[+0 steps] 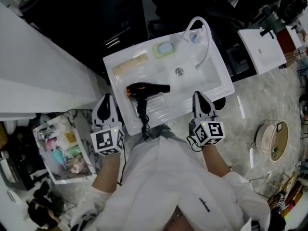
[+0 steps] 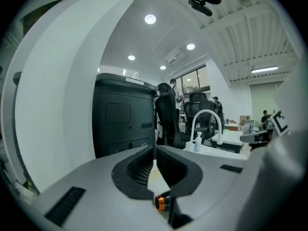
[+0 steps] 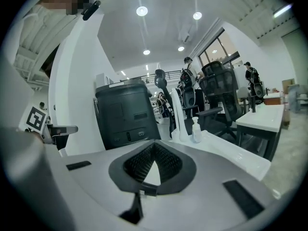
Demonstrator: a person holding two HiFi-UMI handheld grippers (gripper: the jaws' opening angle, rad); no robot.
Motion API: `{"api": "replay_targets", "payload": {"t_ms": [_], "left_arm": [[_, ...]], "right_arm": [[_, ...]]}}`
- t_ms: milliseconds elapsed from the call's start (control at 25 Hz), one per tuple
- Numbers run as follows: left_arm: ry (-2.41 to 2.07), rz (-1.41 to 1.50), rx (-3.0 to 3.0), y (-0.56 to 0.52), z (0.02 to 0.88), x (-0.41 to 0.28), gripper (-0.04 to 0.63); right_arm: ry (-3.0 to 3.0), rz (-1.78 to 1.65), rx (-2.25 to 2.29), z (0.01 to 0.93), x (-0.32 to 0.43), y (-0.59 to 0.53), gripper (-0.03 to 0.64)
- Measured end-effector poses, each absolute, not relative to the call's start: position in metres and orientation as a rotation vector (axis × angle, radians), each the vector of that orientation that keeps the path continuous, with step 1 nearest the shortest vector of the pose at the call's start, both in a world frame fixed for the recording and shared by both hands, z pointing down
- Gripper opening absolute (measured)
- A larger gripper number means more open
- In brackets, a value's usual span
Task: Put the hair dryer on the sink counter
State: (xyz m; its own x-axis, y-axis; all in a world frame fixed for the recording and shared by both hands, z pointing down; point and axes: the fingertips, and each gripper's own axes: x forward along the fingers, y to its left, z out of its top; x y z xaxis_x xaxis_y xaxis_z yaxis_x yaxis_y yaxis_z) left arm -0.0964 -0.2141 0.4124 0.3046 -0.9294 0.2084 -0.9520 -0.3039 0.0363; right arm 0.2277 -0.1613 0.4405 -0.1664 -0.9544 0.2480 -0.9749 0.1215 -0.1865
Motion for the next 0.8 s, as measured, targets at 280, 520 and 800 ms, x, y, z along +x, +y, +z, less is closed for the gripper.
{"api": "replay_targets", "payload": {"t_ms": [280, 520, 800], "left_arm": [[-1.698, 0.237, 2.443, -0.215, 0.415, -0.086, 0.043], [-1.689, 0.255, 2.442, -0.212, 0.42, -0.083, 0.043], [-1.695, 0.286, 2.408, -0.207, 0.428, -0.084, 0.043]], "right_arm": [[-2.307, 0.462, 1.991, 0.436, 0.223, -0.158, 0.017], [-2.32, 0.458, 1.978, 0.435, 0.221, -0.155, 0.017], [-2.316, 0.45, 1.948, 0.436, 0.217, -0.15, 0.017]]}}
